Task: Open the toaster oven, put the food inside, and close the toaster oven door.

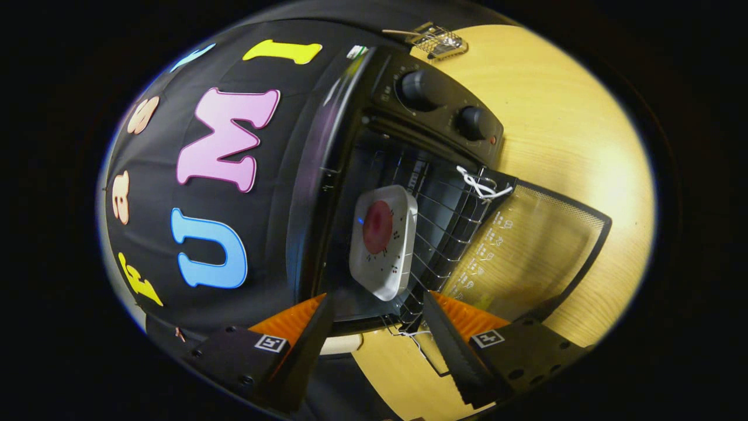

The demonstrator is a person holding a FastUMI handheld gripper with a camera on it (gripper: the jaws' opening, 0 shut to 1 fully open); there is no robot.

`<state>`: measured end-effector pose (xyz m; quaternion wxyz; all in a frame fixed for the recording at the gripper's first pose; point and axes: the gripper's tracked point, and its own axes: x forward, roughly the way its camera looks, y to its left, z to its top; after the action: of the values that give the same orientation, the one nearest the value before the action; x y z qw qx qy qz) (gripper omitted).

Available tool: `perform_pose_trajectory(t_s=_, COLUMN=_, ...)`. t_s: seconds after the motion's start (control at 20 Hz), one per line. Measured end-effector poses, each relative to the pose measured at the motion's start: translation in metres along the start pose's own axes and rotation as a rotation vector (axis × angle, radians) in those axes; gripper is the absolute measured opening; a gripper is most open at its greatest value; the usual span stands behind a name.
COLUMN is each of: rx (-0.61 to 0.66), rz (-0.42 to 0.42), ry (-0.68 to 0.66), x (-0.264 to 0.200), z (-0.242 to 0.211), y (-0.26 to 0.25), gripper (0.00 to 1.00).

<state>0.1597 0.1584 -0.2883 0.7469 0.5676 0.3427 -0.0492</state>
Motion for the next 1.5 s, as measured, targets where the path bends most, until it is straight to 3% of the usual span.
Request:
perform_pose_trajectory(t_s=0.45, rx=-0.382, rz=-0.041, ry=0.083, x=-0.055, z=-0.022, y=-0.024, gripper=0.98)
perform_pose_trajectory(t_s=0.7, rx=-0.727, rz=-0.029, ry=0.099, x=-0.076, z=-0.042, y=-0.040, gripper=0.99)
perform_pose_trajectory(t_s=1.05, rx=-1.199, rz=-0.147, ry=0.083, x=-0.086, z=-0.058, y=-0.084, gripper=0.99)
perform_pose_trajectory(t_s=1.3, rx=-1.211, rz=-0.323, ry=0.071, x=-0.087, z=-0.045, y=-0.127, gripper=0.99)
perform_pose_trajectory(t_s=1.5, rx=-1.177, rz=-0.407, ry=0.094, x=-0.079, z=-0.046, y=-0.151, gripper=0.99)
